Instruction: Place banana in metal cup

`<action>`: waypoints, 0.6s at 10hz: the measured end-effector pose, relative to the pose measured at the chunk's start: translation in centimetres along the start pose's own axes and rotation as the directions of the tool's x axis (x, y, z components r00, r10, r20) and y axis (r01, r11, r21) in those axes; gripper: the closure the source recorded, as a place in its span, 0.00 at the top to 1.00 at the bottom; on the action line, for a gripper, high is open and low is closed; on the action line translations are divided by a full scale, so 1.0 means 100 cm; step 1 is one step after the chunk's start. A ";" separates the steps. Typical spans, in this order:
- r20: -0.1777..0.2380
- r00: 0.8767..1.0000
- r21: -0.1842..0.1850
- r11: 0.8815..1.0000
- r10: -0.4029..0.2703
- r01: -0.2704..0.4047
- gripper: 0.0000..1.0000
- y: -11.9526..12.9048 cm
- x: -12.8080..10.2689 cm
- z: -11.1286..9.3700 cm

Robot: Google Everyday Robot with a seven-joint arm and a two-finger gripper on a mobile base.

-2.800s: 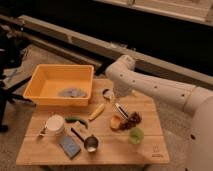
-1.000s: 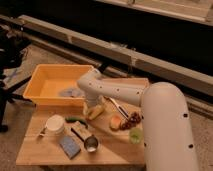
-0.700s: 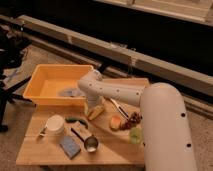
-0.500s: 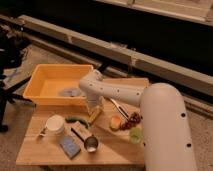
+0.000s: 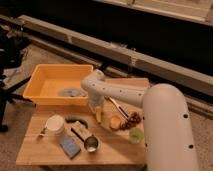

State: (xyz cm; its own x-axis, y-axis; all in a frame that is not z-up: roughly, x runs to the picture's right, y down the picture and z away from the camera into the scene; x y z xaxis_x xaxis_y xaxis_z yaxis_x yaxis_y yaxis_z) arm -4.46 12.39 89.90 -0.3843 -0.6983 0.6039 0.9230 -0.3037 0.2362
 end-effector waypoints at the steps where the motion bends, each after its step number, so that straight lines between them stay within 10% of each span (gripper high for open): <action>1: -0.006 1.000 -0.001 1.000 0.005 -0.005 0.00 0.005 -0.001 -0.001; 6: -0.078 0.995 -0.017 0.998 -0.068 0.066 0.00 0.015 -0.030 -0.064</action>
State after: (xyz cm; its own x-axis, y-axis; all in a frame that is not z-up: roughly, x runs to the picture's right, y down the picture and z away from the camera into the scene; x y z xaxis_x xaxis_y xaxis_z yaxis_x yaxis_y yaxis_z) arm -2.06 9.87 83.59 -0.4461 -0.7244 0.5257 0.8950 -0.3604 0.2628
